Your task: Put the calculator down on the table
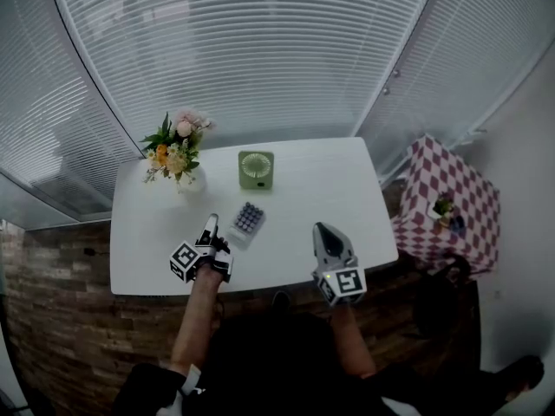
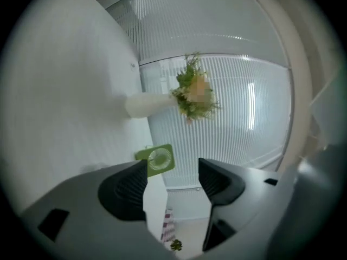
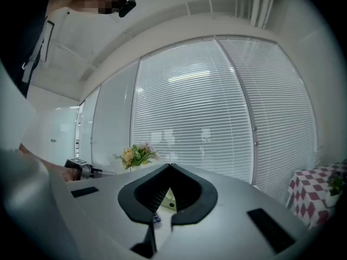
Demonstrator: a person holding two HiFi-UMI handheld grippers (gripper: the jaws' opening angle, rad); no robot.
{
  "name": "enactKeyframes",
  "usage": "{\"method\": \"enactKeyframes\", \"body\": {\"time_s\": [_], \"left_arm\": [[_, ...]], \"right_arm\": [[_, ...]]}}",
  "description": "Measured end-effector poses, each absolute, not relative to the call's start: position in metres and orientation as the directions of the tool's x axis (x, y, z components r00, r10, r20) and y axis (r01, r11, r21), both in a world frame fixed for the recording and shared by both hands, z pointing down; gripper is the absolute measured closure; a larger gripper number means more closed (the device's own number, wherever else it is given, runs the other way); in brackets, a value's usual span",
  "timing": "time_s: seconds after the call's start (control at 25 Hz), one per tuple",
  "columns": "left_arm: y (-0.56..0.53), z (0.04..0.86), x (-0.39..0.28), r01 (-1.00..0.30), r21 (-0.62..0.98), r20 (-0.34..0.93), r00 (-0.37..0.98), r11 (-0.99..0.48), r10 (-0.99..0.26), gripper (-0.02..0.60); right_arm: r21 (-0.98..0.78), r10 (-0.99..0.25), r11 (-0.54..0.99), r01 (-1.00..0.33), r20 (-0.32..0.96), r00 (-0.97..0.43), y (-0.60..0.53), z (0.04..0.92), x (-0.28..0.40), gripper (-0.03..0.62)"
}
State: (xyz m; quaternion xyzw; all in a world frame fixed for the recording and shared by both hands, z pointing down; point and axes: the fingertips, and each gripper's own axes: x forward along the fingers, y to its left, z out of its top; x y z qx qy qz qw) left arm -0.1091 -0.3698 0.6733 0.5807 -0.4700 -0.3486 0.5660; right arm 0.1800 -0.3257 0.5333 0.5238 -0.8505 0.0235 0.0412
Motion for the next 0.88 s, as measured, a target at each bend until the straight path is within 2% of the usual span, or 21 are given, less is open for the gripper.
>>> {"method": "enactKeyframes", "body": {"time_s": [0.24, 0.64, 0.76, 0.88], "left_arm": [[-0.362, 0.6, -0.116, -0.08, 0.994, -0.051, 0.304, -0.079, -0.951, 0.308], [-0.351, 0.581, -0.115, -0.101, 0.989, -0.075, 0.292, -0.109, -0.954, 0.308], [-0.347, 0.578, -0.111, -0.203, 0.969, -0.07, 0.314, -0.139, -0.947, 0.308], [-0.342, 0.574, -0.106, -0.469, 0.867, 0.0, 0.34, -0.169, -0.941, 0.308]], "right_arm": [[-0.027, -0.883, 0.46, -0.887, 0.095, -0.46, -0.325, 0.537, 0.175, 0.589], [-0.023, -0.877, 0.47, -0.882, 0.096, -0.47, -0.33, 0.536, 0.17, 0.589], [-0.032, -0.874, 0.476, -0.879, 0.094, -0.477, -0.33, 0.537, 0.168, 0.589], [-0.03, -0.873, 0.479, -0.877, 0.09, -0.48, -0.331, 0.536, 0.167, 0.589]]}}
